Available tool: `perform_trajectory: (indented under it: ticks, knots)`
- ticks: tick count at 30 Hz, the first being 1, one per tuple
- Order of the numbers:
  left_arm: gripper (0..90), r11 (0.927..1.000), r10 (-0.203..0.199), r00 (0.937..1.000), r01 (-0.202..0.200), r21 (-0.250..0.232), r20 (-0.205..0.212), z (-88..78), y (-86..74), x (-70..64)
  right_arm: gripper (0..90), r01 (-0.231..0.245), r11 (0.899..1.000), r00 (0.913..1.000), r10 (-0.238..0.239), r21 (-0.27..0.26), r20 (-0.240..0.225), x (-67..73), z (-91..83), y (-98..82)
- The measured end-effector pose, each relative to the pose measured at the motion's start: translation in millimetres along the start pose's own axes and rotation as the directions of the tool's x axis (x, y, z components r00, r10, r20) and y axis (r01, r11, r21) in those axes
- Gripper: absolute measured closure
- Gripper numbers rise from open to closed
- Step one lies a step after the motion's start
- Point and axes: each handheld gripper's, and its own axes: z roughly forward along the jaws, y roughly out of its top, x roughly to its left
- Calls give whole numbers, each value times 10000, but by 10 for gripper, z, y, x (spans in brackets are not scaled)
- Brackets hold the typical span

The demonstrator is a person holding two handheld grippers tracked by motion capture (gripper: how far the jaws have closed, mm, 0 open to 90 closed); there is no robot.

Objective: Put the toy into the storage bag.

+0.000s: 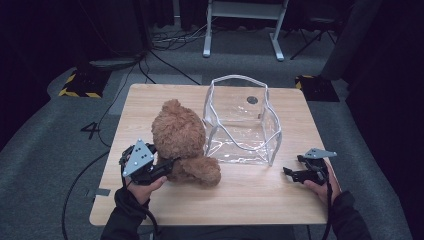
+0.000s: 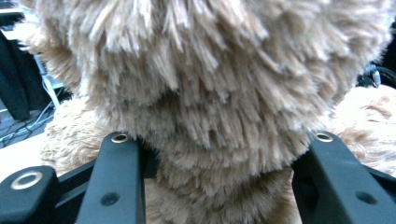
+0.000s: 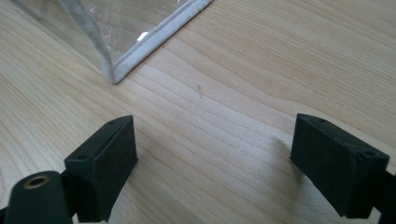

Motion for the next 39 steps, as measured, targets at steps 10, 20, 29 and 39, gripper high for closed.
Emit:
perform_trajectory:
  ticks: [10,20,29,39]
  knots:
    - [524,9994,63,9998,-68,-336,-168,-65,108,61,142,-7,10000,10000,7,3,-1,1,0,0]
    - [528,9970,161,9994,-184,-758,-311,-173,200,85,142,-6,10000,10000,6,2,0,1,0,0]
    - [533,9934,537,9973,-584,-990,-497,-235,347,88,142,-18,10000,10000,18,4,7,1,-1,-1]
    - [534,9860,478,9975,-554,-1570,-519,-316,538,143,142,-19,10000,10000,19,2,8,1,-1,-1]
